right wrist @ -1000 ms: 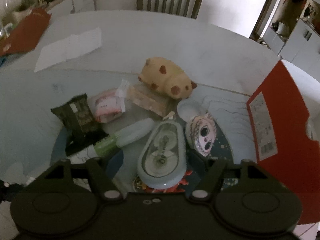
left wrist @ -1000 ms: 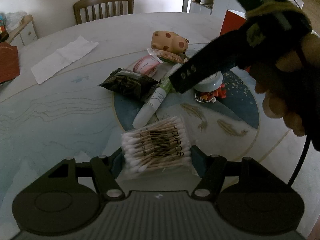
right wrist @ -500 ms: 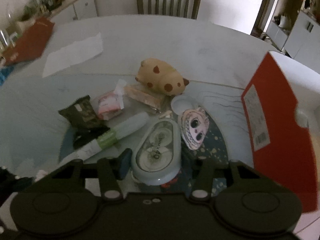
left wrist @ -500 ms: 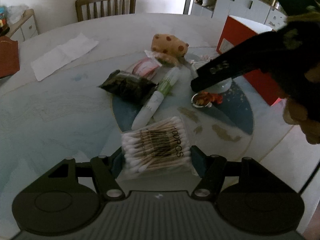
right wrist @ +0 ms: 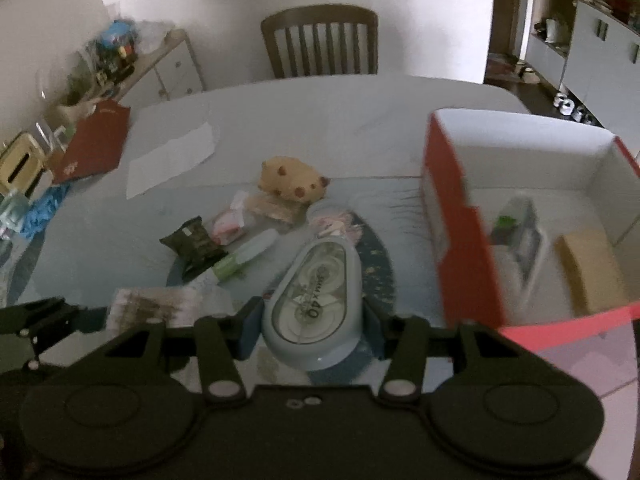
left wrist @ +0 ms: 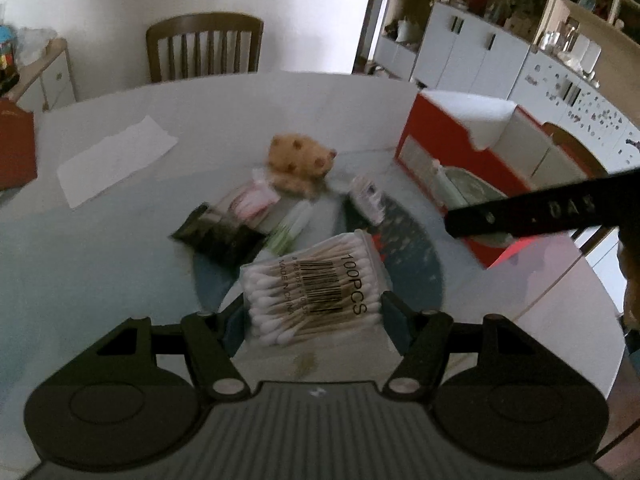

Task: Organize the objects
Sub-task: 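Carry the cotton swab pack and blue container with both tools into the red box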

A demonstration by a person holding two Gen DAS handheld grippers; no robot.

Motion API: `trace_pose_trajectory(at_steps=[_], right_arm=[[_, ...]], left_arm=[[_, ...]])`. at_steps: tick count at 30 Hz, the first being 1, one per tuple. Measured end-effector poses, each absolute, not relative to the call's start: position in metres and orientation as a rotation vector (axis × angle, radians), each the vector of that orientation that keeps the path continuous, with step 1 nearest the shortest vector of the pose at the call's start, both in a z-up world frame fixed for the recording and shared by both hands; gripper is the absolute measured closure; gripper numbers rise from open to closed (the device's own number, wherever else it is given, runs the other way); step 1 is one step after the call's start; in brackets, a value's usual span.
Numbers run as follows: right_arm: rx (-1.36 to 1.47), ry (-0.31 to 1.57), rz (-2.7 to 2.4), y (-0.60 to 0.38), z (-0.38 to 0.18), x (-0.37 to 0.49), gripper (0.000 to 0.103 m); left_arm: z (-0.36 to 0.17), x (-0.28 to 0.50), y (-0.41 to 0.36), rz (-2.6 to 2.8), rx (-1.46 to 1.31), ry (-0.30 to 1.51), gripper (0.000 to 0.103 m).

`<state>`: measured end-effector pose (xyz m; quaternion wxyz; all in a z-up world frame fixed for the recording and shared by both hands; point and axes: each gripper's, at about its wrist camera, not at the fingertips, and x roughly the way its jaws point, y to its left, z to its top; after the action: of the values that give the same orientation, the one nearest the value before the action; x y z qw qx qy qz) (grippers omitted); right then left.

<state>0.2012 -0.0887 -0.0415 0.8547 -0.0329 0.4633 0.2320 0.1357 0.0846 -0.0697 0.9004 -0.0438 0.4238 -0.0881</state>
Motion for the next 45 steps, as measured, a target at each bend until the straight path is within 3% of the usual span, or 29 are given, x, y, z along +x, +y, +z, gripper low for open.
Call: trace_pose_trajectory(at_steps=[14, 45], right_arm=[[-0.019, 0.9, 0.469, -0.177, -0.015, 0.212, 0.052], [0.03, 0.892, 0.365, -0.323, -0.048, 0.312, 0.052]], left_arm=[[-0.028, 0.164, -0.008, -0.266, -0.056, 0.817, 0.035], [-0.023, 0.313, -0.179, -0.31, 0.081, 0.851, 0.035]])
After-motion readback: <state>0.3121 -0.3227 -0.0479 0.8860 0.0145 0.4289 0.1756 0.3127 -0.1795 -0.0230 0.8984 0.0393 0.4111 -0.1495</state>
